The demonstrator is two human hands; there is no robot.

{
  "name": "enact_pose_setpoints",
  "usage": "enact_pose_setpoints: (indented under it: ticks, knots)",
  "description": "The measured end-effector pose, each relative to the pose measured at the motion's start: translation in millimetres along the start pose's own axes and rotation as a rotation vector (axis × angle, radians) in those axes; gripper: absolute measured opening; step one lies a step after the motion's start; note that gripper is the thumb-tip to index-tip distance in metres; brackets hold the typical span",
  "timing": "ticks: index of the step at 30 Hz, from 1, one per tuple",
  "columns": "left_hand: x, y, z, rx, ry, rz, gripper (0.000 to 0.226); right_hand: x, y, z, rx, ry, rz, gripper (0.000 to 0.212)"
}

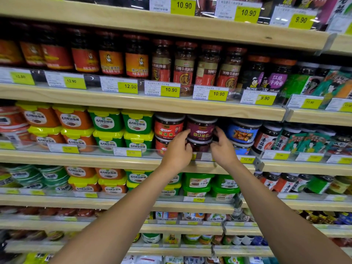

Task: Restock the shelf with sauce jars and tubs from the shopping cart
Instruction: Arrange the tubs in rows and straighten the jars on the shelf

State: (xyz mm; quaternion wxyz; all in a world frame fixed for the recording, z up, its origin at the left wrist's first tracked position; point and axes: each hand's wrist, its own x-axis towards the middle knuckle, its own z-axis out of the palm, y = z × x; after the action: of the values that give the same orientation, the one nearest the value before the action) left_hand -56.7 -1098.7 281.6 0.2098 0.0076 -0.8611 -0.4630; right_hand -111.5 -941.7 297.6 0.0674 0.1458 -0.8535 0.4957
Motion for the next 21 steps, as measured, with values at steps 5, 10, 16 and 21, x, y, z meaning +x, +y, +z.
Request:
enact_pose_setpoints:
  ticks: [5, 10, 16, 21]
  knots:
    - [-20, 7, -5, 0.068, 0.090, 0.094, 0.052, -3, -5, 5, 0.000, 0.001, -0.006, 0.068]
    - [-20, 24, 11, -0.025, 0.049, 0.107, 0.049, -5, 2, 1, 0.050, -0.007, -0.003, 0.073]
    - [-19, 34, 33, -0.143, 0.103, -0.005, 0.031, -17, 14, -25, 0.017, 0.012, 0.016, 0.056]
    - [-18, 38, 51, -0.193, -0.021, -0.018, 0.034, -26, 24, -49, 0.136, 0.350, -0.051, 0.032]
